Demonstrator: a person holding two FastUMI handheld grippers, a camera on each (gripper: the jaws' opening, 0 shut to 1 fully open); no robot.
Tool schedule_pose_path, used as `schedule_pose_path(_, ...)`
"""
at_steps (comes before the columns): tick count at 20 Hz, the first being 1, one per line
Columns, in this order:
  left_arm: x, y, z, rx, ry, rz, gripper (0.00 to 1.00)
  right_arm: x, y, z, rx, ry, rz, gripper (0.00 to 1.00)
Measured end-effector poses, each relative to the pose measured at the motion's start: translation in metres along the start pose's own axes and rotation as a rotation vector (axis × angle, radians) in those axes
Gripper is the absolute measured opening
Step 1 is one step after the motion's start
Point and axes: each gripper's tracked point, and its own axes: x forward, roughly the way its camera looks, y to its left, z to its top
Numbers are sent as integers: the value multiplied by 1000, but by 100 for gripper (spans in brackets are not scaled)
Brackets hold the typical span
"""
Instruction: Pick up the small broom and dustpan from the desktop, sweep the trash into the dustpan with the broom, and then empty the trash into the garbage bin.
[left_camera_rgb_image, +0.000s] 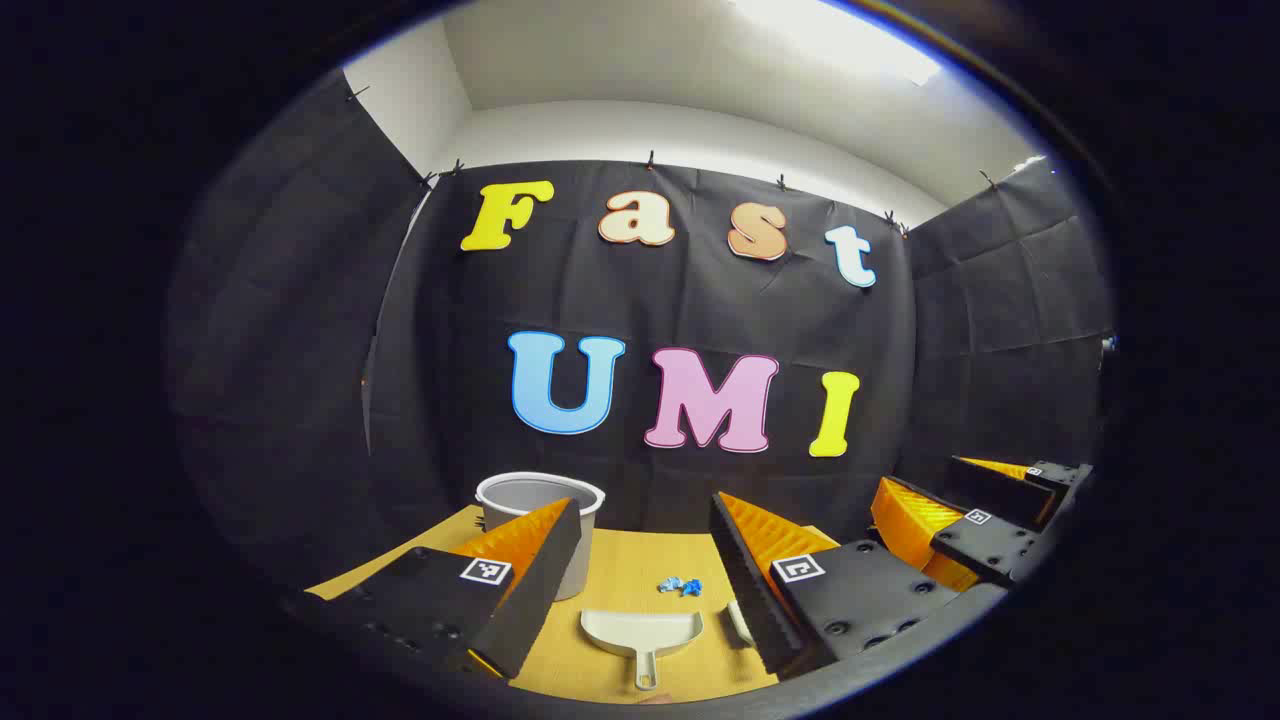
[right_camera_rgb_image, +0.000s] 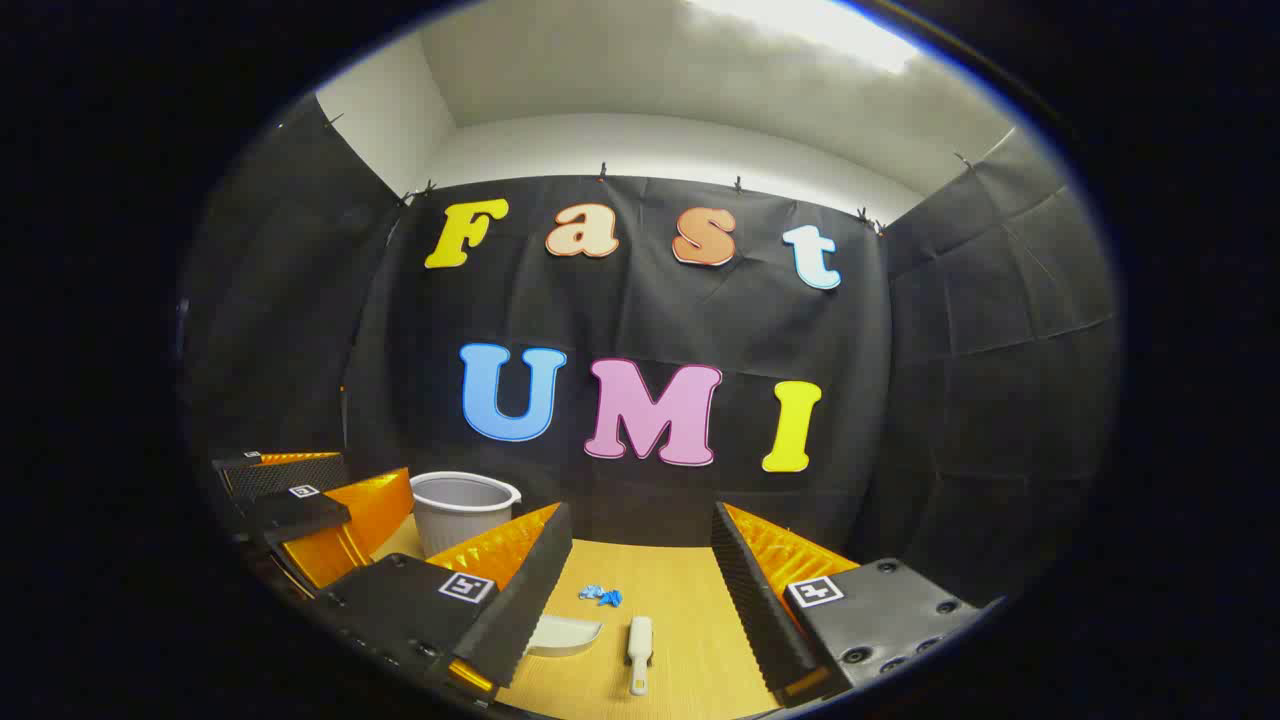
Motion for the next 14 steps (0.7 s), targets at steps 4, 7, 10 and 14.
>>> schedule_pose_path(4,-1,-1,0,-11,10,-23,77,2,3,-8,37,39,-2,90)
schedule_pose_path(7,0,-6,-3,2,8,-57,77,2,-7,-8,65,22,-28,90)
schedule_pose_path(10,2,-1,1,14,0,-24,77,8,-5,-14,63,21,-14,90)
schedule_pose_path(14,3,-6,2,17,-9,-26,77,14,-19,-12,65,32,-31,90)
